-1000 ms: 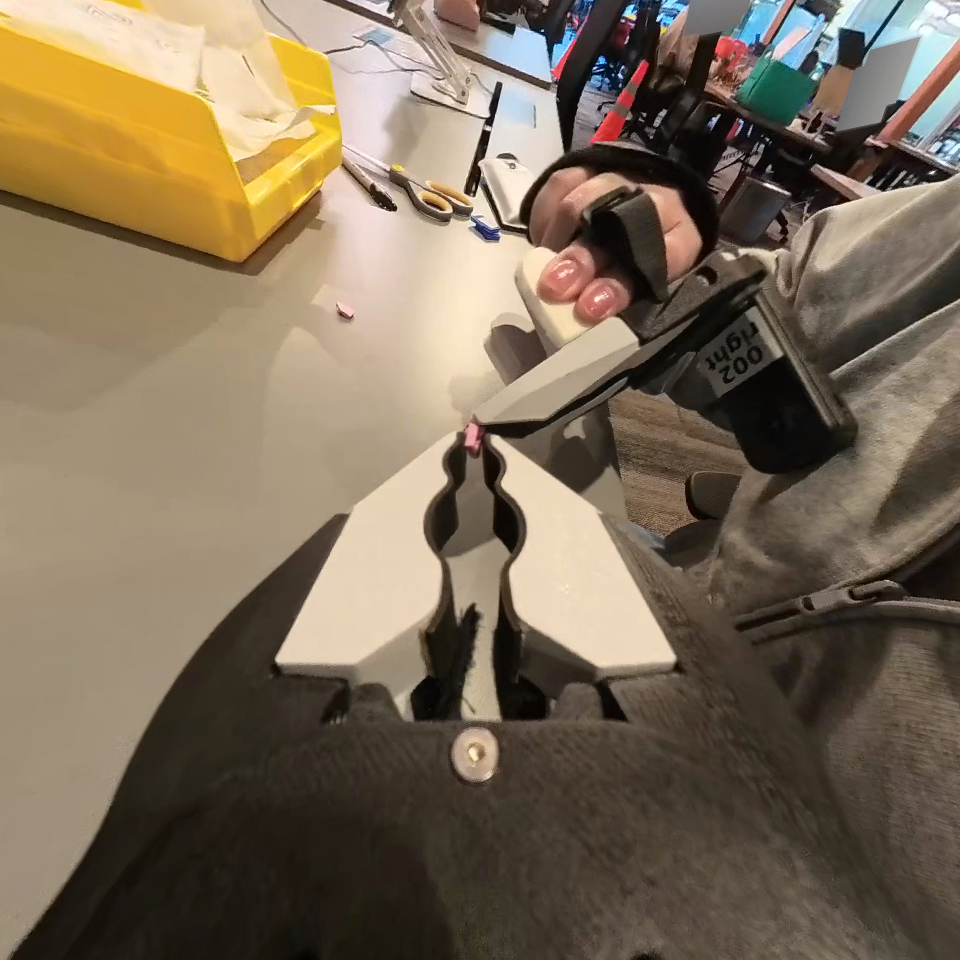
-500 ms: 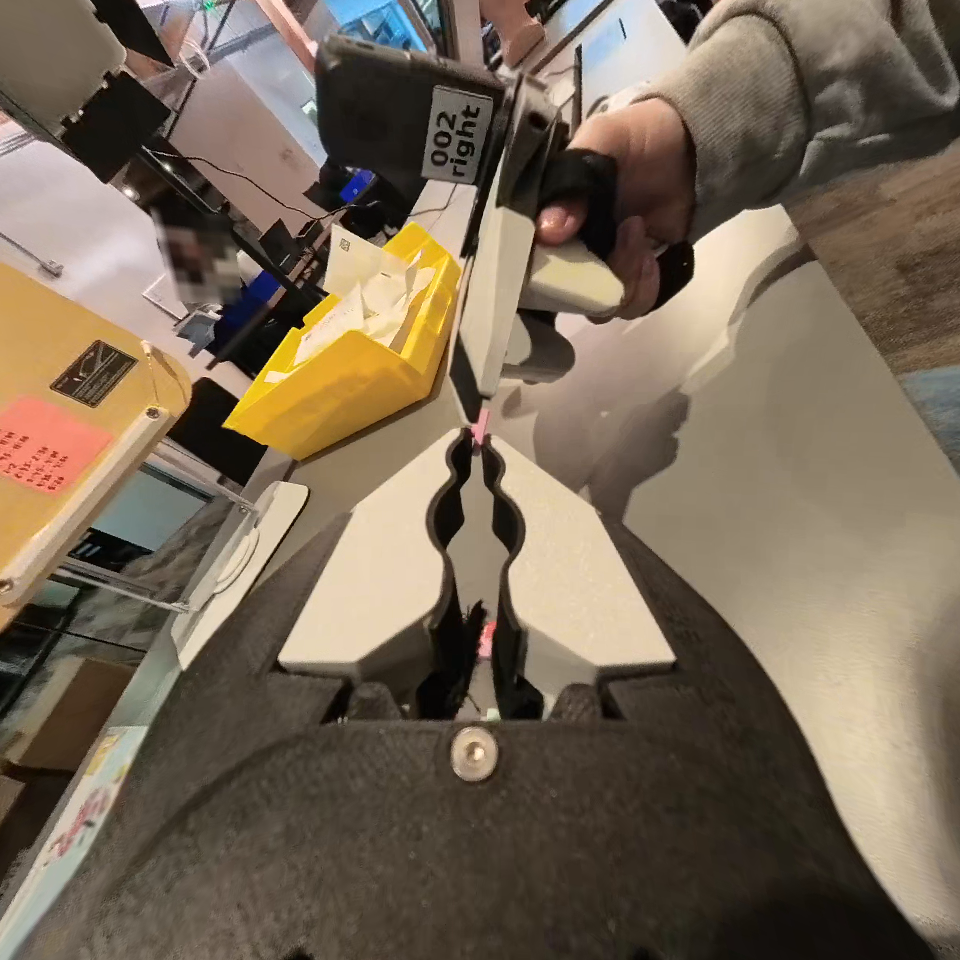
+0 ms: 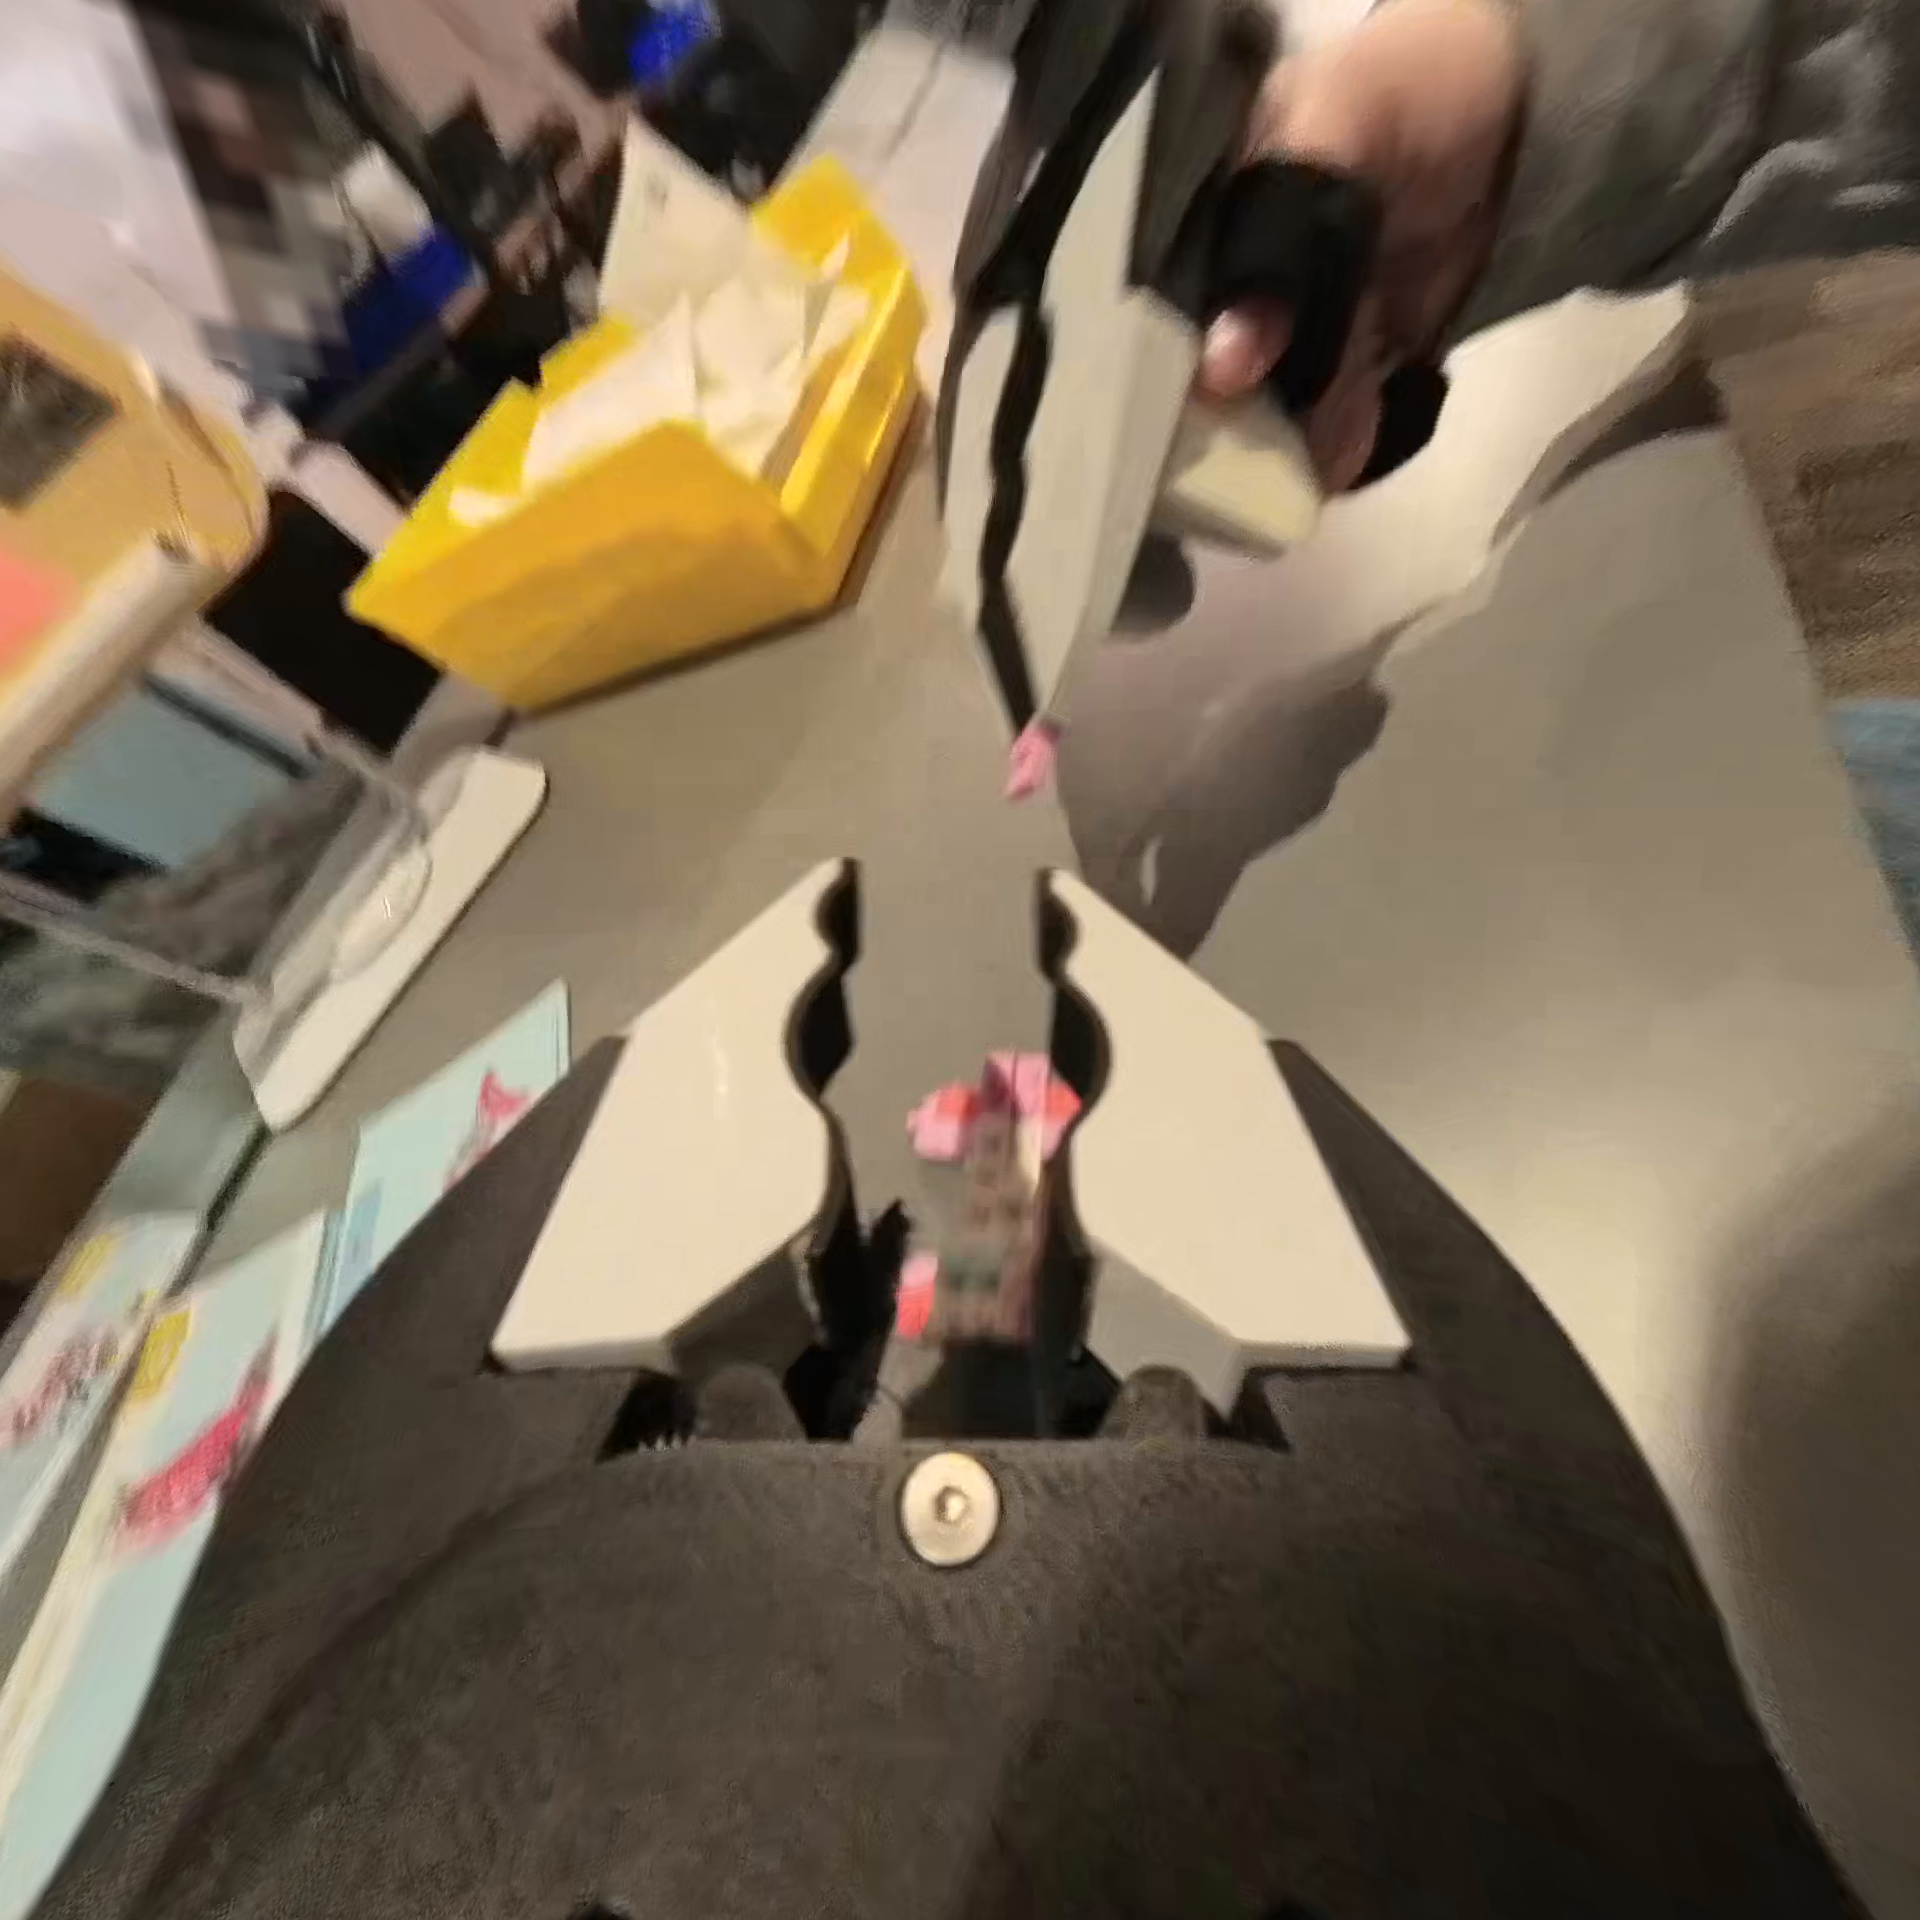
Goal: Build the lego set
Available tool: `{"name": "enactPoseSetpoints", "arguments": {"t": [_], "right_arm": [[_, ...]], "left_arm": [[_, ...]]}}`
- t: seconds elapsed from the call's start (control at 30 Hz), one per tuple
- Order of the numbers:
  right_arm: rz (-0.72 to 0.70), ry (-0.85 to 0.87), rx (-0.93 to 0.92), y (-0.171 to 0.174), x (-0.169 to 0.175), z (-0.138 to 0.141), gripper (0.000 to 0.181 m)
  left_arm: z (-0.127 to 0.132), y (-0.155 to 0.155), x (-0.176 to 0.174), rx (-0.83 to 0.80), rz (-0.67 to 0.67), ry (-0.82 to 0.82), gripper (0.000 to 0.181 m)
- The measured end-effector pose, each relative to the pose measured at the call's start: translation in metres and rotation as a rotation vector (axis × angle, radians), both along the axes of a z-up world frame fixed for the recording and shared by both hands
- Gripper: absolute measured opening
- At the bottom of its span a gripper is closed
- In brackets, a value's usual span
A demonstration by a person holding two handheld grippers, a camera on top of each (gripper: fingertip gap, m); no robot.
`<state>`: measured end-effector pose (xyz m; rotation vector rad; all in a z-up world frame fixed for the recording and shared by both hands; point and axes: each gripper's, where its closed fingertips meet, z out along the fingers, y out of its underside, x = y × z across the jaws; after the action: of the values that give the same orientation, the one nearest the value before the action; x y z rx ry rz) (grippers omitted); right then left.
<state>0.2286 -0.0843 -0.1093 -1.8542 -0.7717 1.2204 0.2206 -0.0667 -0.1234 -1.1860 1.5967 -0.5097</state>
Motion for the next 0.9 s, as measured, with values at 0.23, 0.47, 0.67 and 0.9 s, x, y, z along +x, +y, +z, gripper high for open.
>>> {"name": "enactPoseSetpoints", "arguments": {"t": [0.23, 0.47, 0.67, 0.9], "right_arm": [[0.062, -0.269, 0.255, 0.01, -0.01, -0.032, 0.005], [0.143, -0.376, 0.434, 0.023, -0.026, -0.048, 0.005], [0.197, -0.409, 0.476, 0.027, -0.031, -0.056, 0.005], [0.209, -0.462, 0.508, 0.03, -0.033, -0.063, 0.006]], "left_arm": [[-0.04, 0.029, -0.047, -0.367, 0.12, 0.31, 0.064], [-0.071, 0.024, -0.044, -0.368, 0.047, 0.464, 0.052], [-0.071, 0.02, -0.039, -0.356, -0.002, 0.459, 0.021], [-0.071, 0.018, -0.037, -0.401, -0.011, 0.427, 0.019]]}}
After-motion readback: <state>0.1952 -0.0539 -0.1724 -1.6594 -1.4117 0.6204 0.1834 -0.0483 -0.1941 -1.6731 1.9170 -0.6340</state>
